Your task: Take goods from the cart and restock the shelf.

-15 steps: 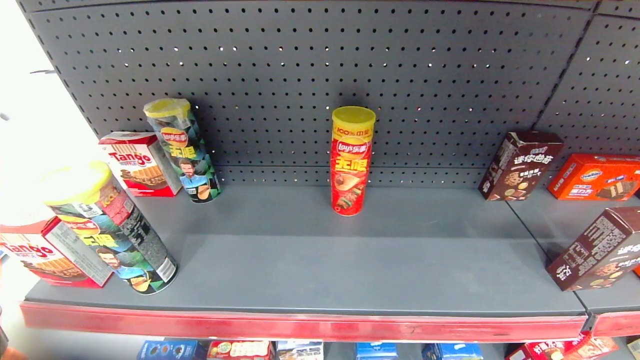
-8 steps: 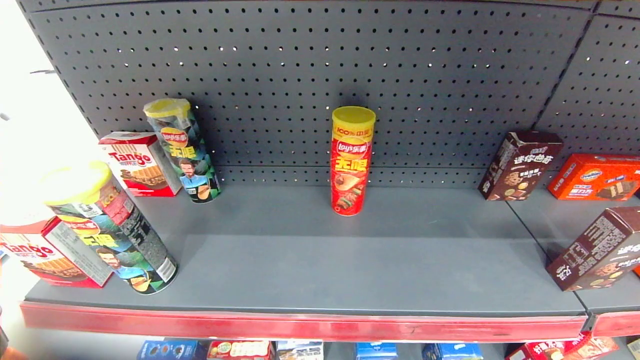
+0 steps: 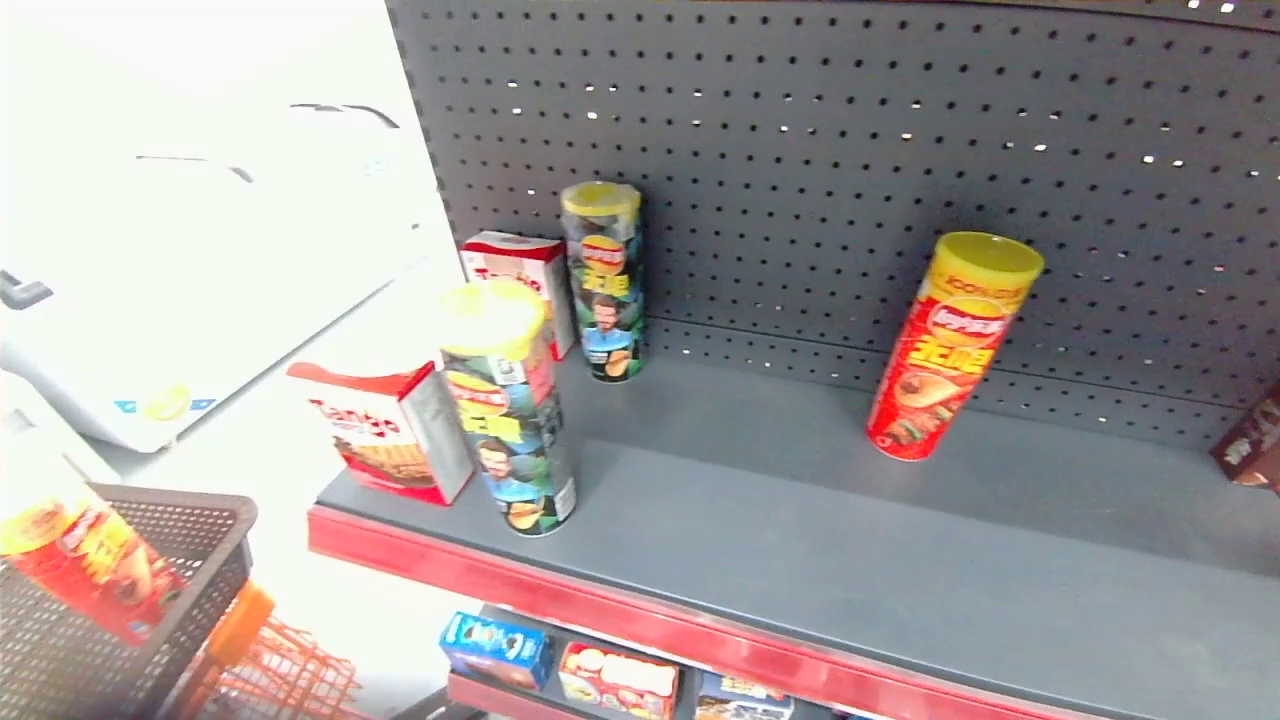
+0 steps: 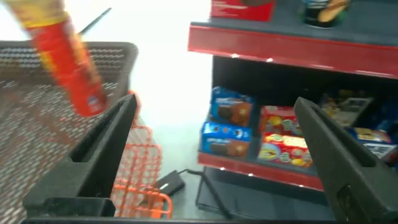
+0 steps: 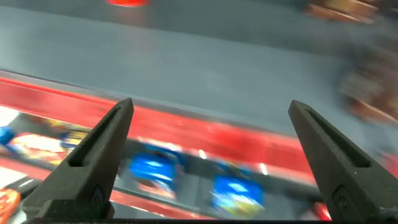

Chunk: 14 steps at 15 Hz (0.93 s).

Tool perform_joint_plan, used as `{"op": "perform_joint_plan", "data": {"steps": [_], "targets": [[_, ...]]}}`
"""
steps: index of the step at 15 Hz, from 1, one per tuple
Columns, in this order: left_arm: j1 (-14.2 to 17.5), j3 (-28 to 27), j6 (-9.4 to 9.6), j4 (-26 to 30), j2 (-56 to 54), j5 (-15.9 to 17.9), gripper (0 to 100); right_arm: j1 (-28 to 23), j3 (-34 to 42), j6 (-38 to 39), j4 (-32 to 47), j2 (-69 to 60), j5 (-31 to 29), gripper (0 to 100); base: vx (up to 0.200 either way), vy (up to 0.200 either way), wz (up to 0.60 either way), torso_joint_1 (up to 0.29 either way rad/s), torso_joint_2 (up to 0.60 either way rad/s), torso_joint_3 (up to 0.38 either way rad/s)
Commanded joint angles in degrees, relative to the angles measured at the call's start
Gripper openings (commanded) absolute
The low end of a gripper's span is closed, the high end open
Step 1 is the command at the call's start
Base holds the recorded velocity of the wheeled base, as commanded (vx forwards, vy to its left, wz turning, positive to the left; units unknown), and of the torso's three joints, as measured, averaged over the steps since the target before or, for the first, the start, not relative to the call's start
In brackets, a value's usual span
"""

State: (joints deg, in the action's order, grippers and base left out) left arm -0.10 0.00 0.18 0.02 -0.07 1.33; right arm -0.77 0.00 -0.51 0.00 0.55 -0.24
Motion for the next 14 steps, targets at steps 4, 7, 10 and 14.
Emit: {"op": "perform_joint_plan", "data": {"steps": [4, 7, 10, 14], "targets": [[0.01, 0.00, -0.09, -0.02, 0.07, -0.01, 100, -0.02, 0.00, -0.02, 0.00, 0.07, -0.02, 100, 0.000, 0.000, 0.60, 0.005, 0.00, 0.000], [0.01, 0.00, -0.01, -0.02, 0.07, -0.01, 100, -0.02, 0.00, -0.02, 0.00, 0.07, -0.02, 100, 0.000, 0.000, 0.00, 0.000, 0.00, 0.000], [0.01, 0.00, -0.01, -0.02, 0.07, -0.01, 100, -0.02, 0.00, -0.02, 0.00, 0.07, -0.02, 100, 0.000, 0.000, 0.00, 0.000, 0.00, 0.000], [0.01, 0.00, 0.17, -0.02, 0.07, 0.25, 100, -0.02, 0.00, -0.02, 0.00, 0.07, -0.02, 100, 0.000, 0.000, 0.00, 0.000, 0.00, 0.000]]}}
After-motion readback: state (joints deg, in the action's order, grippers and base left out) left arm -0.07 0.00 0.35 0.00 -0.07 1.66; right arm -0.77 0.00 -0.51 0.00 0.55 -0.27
